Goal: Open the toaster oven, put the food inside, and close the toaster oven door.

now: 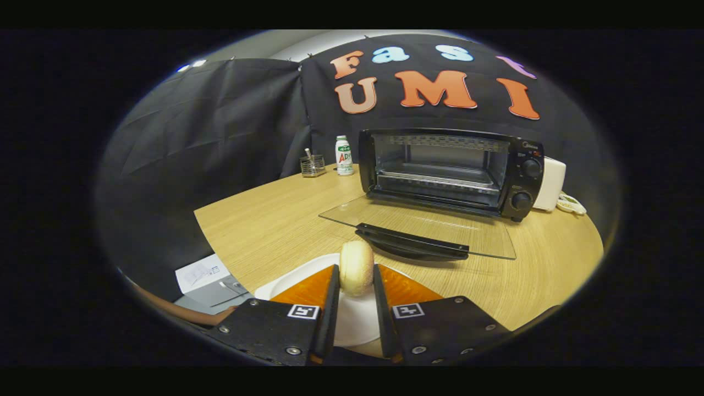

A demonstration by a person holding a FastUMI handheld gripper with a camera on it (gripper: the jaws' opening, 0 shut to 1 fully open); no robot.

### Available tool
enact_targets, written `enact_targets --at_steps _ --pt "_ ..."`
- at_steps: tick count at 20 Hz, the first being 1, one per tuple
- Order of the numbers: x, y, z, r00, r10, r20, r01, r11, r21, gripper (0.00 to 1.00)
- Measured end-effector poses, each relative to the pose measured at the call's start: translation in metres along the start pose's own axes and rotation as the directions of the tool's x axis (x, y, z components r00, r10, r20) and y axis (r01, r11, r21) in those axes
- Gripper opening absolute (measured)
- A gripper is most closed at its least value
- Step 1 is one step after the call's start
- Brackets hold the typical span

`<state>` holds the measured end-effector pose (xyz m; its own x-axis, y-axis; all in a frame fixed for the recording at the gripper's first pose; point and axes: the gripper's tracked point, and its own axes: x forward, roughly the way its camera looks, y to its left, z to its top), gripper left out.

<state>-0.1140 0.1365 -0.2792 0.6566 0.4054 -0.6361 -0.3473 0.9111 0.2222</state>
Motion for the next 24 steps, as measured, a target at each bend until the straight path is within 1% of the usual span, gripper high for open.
enact_targets --at_steps 2,3,5,8,11,14,17,19,21,24 --pt "0.000 0.001 0.005 1.000 -0.008 0.013 0.008 1.000 -0.008 0.34" --pt "0.000 -0.001 0.008 1.000 -0.009 0.022 0.008 1.000 0.004 0.30" --pt "0.000 0.005 0.016 0.999 0.020 0.039 -0.022 0.999 0.042 0.24" --pt "-0.002 0.005 0.035 0.996 0.041 0.085 -0.049 0.994 0.094 0.23" --pt "0.003 -0.005 0.054 0.992 0.022 0.121 -0.036 0.992 0.122 0.23" --pt "0.014 -0.019 0.077 0.987 -0.011 0.160 -0.021 0.981 0.192 0.23" --pt "0.032 -0.037 0.097 0.982 -0.054 0.180 0.000 0.957 0.291 0.23" --pt "0.045 -0.057 0.112 0.976 -0.096 0.197 0.018 0.930 0.368 0.23" --pt "0.058 -0.069 0.126 0.970 -0.119 0.210 0.016 0.900 0.436 0.23" --pt "0.075 -0.082 0.142 0.966 -0.128 0.222 -0.006 0.855 0.518 0.23"
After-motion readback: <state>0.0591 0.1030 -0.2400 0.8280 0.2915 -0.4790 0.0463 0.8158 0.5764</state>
